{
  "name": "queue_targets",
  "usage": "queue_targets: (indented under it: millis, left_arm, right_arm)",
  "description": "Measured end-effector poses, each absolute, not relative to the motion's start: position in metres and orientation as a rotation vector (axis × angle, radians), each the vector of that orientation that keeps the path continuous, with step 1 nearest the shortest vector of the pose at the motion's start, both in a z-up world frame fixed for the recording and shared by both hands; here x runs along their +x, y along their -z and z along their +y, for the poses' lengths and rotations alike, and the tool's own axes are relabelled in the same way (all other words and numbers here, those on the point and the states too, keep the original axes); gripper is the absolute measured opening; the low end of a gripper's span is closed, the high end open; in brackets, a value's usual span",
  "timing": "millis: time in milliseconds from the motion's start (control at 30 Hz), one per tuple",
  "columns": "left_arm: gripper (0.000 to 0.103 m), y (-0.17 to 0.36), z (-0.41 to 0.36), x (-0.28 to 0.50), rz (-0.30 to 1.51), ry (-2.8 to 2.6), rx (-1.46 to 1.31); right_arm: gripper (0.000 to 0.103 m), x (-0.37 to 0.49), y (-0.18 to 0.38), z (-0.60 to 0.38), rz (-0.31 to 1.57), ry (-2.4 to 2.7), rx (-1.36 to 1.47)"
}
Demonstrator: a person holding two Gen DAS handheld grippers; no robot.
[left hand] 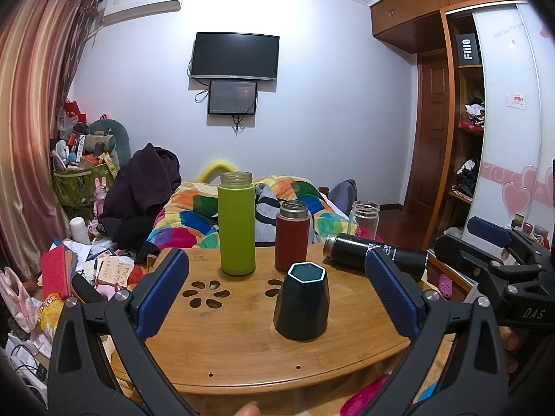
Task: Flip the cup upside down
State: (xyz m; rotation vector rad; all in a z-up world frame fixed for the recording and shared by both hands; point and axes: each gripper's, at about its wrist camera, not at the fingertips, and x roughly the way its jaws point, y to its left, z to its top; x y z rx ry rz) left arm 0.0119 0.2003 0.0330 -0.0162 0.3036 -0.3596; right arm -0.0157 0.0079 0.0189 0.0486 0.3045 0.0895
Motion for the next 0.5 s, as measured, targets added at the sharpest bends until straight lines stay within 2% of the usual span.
queue_targets:
  millis: [500]
  left_arm:
    - [0.103, -0.0309, 0.2064, 0.0142, 0.321, 0.378, -0.049]
  right_arm:
    - [0.103, -0.0128, -0.0165, 0.0052, 0.314, -0.086, 0.053]
